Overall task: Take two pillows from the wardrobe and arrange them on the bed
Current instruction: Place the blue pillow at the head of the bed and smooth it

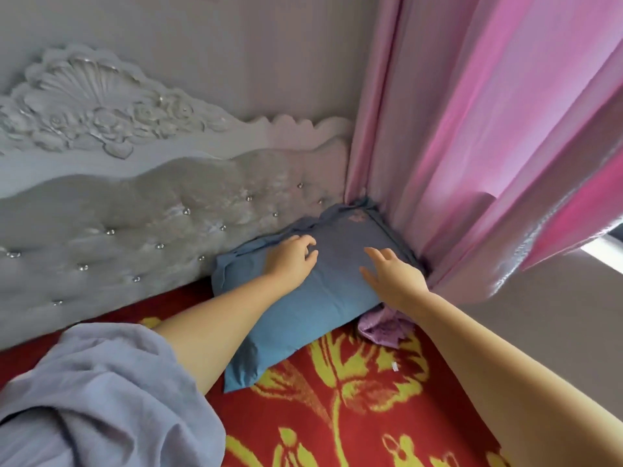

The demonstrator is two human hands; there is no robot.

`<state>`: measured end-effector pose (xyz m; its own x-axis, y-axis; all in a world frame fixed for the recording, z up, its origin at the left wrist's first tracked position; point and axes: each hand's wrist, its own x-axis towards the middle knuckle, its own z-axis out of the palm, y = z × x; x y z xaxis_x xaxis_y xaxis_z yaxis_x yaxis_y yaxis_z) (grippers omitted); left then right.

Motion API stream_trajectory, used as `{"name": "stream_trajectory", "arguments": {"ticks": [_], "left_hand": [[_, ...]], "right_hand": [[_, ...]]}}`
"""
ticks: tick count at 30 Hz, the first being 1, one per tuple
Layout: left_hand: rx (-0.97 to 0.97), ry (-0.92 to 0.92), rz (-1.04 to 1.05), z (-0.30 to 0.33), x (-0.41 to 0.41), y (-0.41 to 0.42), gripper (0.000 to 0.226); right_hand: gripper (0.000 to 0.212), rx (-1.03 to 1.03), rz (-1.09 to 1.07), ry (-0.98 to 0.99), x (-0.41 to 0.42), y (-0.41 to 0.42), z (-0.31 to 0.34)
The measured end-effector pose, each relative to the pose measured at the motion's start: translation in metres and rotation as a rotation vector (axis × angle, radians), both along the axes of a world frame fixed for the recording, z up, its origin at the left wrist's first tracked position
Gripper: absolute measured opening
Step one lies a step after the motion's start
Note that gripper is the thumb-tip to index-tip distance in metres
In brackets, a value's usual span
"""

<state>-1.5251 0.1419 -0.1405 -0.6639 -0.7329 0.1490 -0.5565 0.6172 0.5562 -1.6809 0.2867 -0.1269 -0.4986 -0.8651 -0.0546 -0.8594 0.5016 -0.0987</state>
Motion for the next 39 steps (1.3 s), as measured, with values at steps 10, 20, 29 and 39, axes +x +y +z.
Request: {"name": "stream_trajectory", "arguments": {"ticks": [10, 20, 29, 39], "left_hand": [[0.041, -0.065, 0.271, -0.02, 0.111, -0.029, 0.031], [-0.017, -0.188, 0.195, -0.046, 0.287, -0.154, 0.031], [0.033, -0.239, -0.09, -0.037, 0.29, -0.165, 0.029], [-0.004, -0.282, -0.241, -0.026, 0.268, -0.089, 0.033]], "right_hand": [[0.053, 0.012, 0.26, 0.01, 0.054, -0.073, -0.006], [0.045, 0.054, 0.15, -0.16, 0.258, -0.176, -0.074], [0.046, -0.021, -0.072, -0.167, 0.305, -0.17, -0.057], [0.05, -0.03, -0.173, -0.119, 0.304, -0.067, -0.041]]}}
